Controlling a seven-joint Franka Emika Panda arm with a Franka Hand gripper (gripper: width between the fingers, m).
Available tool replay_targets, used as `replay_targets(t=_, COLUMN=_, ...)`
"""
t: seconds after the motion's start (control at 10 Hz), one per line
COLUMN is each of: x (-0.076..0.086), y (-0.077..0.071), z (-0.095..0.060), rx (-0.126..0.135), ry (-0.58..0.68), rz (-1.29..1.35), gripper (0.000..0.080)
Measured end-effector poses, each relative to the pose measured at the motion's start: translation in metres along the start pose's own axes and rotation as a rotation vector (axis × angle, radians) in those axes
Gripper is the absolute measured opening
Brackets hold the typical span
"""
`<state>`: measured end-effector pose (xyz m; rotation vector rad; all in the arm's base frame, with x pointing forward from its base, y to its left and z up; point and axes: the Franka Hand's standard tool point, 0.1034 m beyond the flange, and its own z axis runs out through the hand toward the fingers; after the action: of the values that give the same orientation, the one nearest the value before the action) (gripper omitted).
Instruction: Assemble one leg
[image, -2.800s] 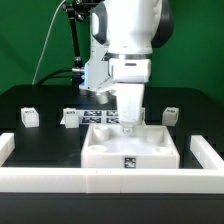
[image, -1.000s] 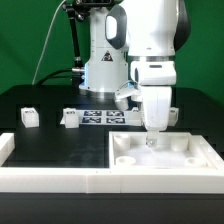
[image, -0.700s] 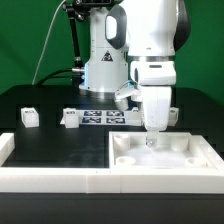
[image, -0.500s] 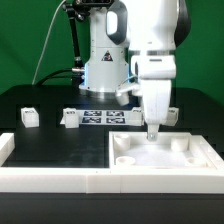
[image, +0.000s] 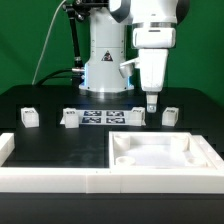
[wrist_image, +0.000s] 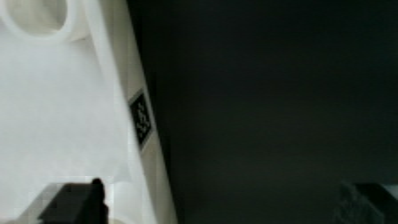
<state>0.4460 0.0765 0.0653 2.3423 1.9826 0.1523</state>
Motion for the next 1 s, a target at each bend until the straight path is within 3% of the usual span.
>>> replay_targets(t=0.4, x=0.000, y=-0.001, z=0.001, rx=0.005, ry=0.004, rz=0.308, gripper=0.0648)
replay_targets(t=0.5, x=-0.004, y=-0.009, z=0.004, rx=0.007, ry=0.017, rz=0.462, gripper=0.0648)
replay_targets(t=1.0, x=-0.002, y=-0.029, z=0.013, rx=0.057, ry=0.014, rz=1.036, gripper=0.0648)
